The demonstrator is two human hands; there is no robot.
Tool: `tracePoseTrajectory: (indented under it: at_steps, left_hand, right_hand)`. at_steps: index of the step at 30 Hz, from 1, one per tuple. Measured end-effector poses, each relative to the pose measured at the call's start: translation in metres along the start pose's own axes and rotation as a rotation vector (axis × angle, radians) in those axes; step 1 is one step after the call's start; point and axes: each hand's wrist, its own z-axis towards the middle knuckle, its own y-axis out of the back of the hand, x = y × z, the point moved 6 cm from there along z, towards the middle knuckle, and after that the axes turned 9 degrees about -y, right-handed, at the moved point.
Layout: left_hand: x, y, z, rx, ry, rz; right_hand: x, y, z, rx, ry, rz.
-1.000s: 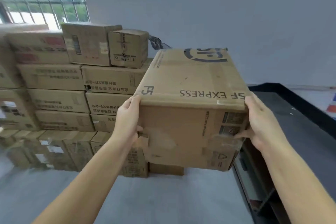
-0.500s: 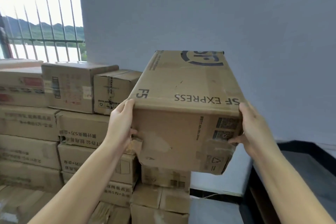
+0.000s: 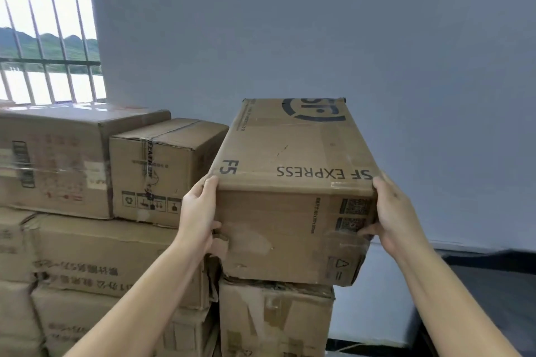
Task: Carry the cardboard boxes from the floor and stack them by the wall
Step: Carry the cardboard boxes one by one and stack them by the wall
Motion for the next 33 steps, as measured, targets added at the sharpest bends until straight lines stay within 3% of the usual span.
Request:
tracePoseTrajectory:
  at_steps: [10, 15, 23, 26, 30, 33]
  left_hand:
    - [0.053, -0.002, 0.087, 0.103, 0.128, 0.070]
    - [0.060, -0.018, 0.106, 0.191, 0.114, 0.192]
    - [0.059, -0.020, 0.111, 0.167, 0.102, 0.129]
    - [0.061, -0.014, 0.099, 0.153, 0.064, 0.129]
    - [0.056, 0.000, 0.072, 0.213, -0.043, 0.283]
    - [0.055, 0.013, 0.041, 0.271, -0.144, 0.347]
  right_hand:
    - [-0.042, -0.054, 0.085, -0.037, -0.152, -0.019]
    - [-0.045, -0.057, 0.111, 0.034, -0.261, -0.044]
    - [-0.046, -0.053, 0.112, 0.176, -0.263, -0.082]
    - [-0.044, -0.037, 0.103, 0.167, -0.181, -0.178]
    - [-0.047, -0.011, 0.077, 0.044, 0.106, -0.443]
    - [-0.062, -0.006, 0.044, 0.130, 0.253, -0.401]
